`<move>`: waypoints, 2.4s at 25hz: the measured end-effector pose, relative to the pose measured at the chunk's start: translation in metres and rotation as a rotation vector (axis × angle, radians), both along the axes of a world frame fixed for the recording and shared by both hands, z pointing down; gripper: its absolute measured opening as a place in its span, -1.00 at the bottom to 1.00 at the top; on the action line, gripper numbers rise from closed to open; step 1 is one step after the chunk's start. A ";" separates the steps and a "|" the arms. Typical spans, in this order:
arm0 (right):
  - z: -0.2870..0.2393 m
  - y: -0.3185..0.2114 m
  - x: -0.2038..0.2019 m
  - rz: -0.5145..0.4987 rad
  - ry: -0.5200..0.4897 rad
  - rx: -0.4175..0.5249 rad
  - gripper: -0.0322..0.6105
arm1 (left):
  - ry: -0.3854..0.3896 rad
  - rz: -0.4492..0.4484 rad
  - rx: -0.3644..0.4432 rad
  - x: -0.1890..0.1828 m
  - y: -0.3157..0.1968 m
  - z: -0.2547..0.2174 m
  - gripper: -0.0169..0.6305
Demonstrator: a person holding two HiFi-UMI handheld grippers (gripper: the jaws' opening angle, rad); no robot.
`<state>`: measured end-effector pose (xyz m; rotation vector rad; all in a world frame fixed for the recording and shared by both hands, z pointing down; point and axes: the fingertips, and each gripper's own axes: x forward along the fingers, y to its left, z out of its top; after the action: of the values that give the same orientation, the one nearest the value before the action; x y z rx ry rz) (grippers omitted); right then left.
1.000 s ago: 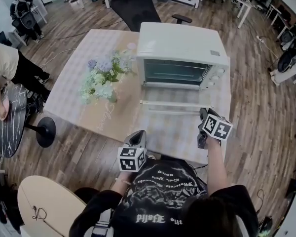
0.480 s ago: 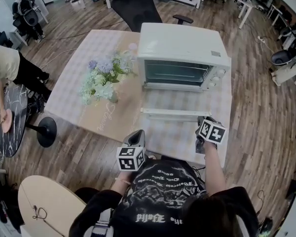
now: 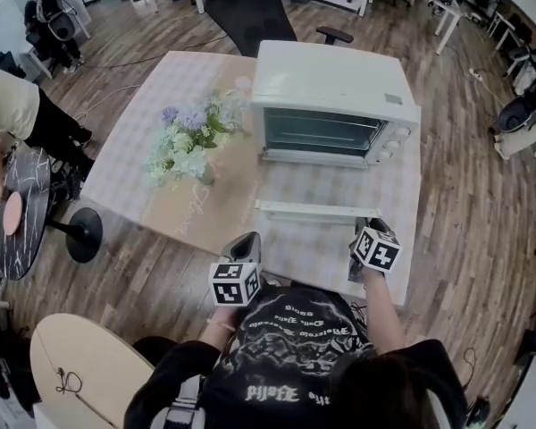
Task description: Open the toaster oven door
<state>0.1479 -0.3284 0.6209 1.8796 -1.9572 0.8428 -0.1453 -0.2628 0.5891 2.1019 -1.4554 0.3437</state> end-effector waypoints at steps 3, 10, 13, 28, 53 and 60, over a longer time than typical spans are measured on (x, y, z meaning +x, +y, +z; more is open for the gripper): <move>0.007 0.003 0.001 0.010 0.015 0.038 -0.59 | -0.015 -0.011 0.002 -0.003 -0.001 -0.001 -0.89; 0.017 0.006 0.000 0.042 0.029 0.102 -0.59 | -0.062 -0.017 -0.002 -0.011 -0.005 -0.002 -0.89; 0.021 0.010 0.001 0.050 0.040 0.119 -0.59 | -0.079 -0.015 -0.004 -0.012 -0.003 -0.003 -0.89; 0.038 0.014 -0.001 0.068 0.175 0.116 -0.57 | -0.058 -0.084 -0.036 -0.031 -0.002 0.004 -0.89; 0.044 0.050 -0.006 0.031 0.158 0.029 -0.57 | -0.060 -0.114 -0.027 -0.044 0.006 0.005 -0.89; -0.001 0.058 -0.002 0.001 0.122 0.132 -0.50 | -0.039 -0.068 0.054 -0.030 0.001 -0.011 -0.89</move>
<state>0.1460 -0.2699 0.6201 1.9555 -1.9804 0.5962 -0.1755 -0.2617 0.5778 2.0932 -1.5706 0.3247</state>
